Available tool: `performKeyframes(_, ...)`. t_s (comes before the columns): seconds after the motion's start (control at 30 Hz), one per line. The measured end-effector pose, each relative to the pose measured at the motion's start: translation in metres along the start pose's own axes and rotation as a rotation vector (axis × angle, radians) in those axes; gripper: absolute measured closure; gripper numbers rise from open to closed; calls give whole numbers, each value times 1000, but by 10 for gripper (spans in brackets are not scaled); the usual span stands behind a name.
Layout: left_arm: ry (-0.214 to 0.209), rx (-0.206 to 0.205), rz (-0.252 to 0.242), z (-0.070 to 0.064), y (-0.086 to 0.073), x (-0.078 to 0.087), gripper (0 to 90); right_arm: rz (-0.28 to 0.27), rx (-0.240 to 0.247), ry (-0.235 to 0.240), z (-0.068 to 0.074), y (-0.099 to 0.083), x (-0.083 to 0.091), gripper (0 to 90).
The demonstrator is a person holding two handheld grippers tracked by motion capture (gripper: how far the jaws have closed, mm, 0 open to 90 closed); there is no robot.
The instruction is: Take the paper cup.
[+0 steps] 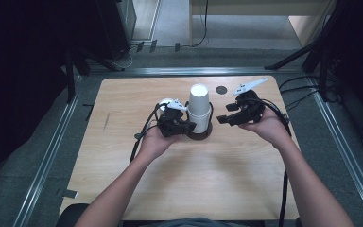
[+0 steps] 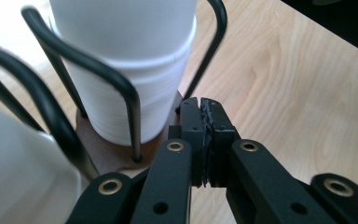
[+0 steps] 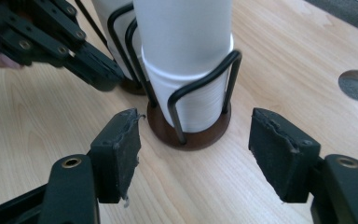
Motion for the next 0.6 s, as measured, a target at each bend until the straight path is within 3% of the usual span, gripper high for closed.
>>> performKeyframes(0.3, 34, -5, 22, 3, 5, -10, 893, -28, 23, -1, 0, 25, 1, 303)
performKeyframes(0.6, 50, 5, 3, 9, 7, -9, 889, -23, 67, 10, 7, 47, -7, 281)
Point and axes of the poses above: each handheld gripper's, and its own axes: x roughly backward along the jaws, y roughly out of its top, z roughly to its left, the point moved 8 cm from there along -x, roughly forward along the jaws, and after that the axes turned 8 degrees about -x, right-handed, at the moved point
